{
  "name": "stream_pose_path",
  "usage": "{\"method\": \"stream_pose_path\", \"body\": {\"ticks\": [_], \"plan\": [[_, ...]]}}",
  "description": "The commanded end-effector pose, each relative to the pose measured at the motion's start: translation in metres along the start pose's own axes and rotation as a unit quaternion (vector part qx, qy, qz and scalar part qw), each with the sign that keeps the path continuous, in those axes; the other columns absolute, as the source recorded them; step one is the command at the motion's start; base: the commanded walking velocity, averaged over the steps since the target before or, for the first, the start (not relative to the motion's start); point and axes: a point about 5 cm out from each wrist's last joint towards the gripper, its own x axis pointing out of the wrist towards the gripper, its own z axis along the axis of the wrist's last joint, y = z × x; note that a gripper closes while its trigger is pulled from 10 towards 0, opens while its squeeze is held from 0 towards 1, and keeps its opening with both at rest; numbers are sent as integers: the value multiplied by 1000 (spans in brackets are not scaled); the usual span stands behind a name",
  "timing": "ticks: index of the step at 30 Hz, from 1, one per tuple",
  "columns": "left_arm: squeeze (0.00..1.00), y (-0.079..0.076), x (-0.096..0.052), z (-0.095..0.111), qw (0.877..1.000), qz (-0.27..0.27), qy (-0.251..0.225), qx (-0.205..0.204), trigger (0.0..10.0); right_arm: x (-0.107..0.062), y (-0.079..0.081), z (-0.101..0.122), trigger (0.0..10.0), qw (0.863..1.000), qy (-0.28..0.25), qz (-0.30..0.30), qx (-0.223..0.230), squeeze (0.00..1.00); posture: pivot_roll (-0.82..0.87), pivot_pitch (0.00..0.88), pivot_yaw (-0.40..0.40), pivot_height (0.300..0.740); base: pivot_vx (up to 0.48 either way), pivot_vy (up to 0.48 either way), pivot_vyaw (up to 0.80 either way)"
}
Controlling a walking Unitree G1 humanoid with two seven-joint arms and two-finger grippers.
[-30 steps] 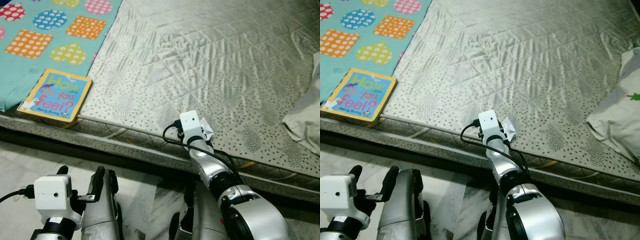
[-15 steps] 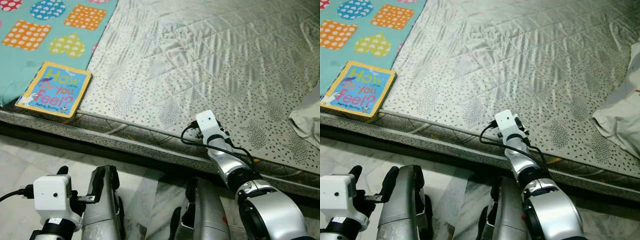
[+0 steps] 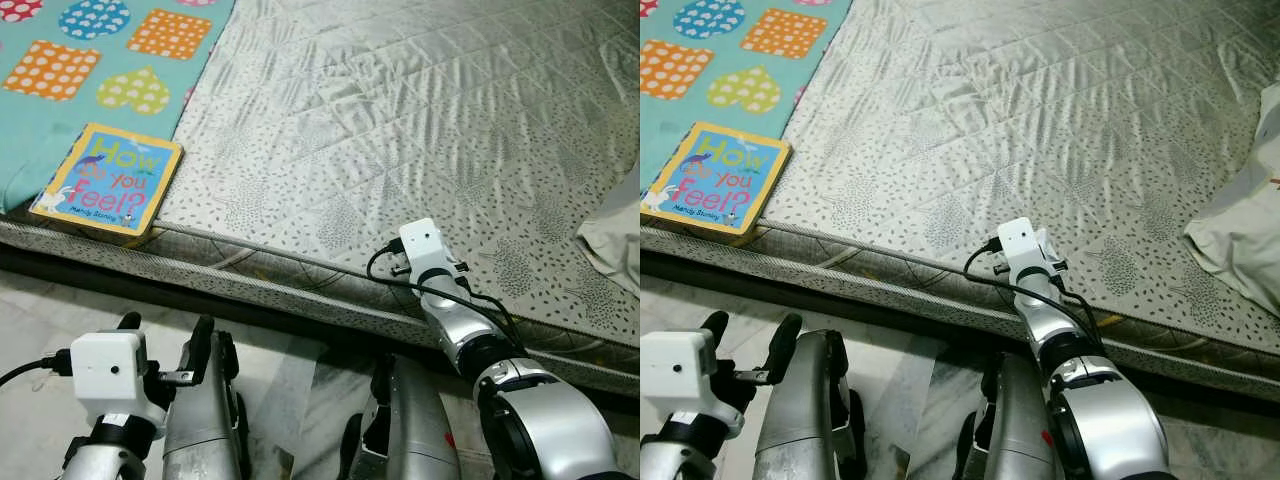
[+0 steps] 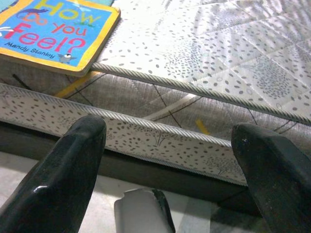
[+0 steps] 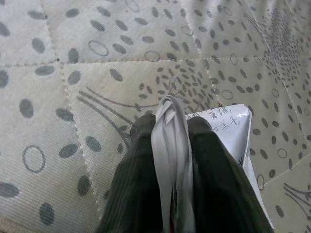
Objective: Clean up the room
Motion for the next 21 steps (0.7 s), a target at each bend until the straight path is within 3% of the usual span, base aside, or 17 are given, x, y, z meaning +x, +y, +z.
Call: {"method": "stream_pose_path", "body": {"ticks": [1, 4, 7, 9, 10, 11, 14, 21], "plan": [[0, 1, -1, -6, 1000, 4, 15, -3, 10000, -1, -5, -10, 0, 1000, 18, -3, 10, 0, 236, 287, -130, 566, 0, 0, 0], [0, 0, 5, -5, 1000, 1, 8, -4, 10000, -2, -8, -14, 0, 999, 23, -4, 26, 0, 231, 270, -130, 566, 0, 0, 0], [0, 1, 12, -5, 1000, -1, 0, -4, 10000, -1, -10, -13, 0, 995, 28, 5, 100, 0, 220, 240, -131, 566, 0, 0, 0], [0, 2, 13, -5, 1000, -1, -2, -4, 10000, 0, -9, -10, 0, 993, 24, 8, 116, 0, 220, 240, -131, 566, 0, 0, 0], [0, 3, 21, -4, 1000, -2, -10, -3, 10000, 1, -9, -3, 0, 988, 12, 18, 150, 0, 199, 200, -131, 566, 0, 0, 0], [0, 3, 21, -4, 1000, -2, -10, -3, 10000, 1, -9, -3, 0, 988, 12, 18, 150, 0, 199, 200, -131, 566, 0, 0, 0], [0, 4, 34, -3, 1000, -4, -26, -1, 10000, 2, -7, 10, 0, 977, -22, 39, 208, 0, 175, 149, -129, 566, 0, 0, 0], [0, 10, 57, 2, 998, 0, -60, 7, 10000, -6, -3, 15, 0, 965, -85, 82, 236, 0, 139, 72, -121, 566, 0, 0, 0]]}}
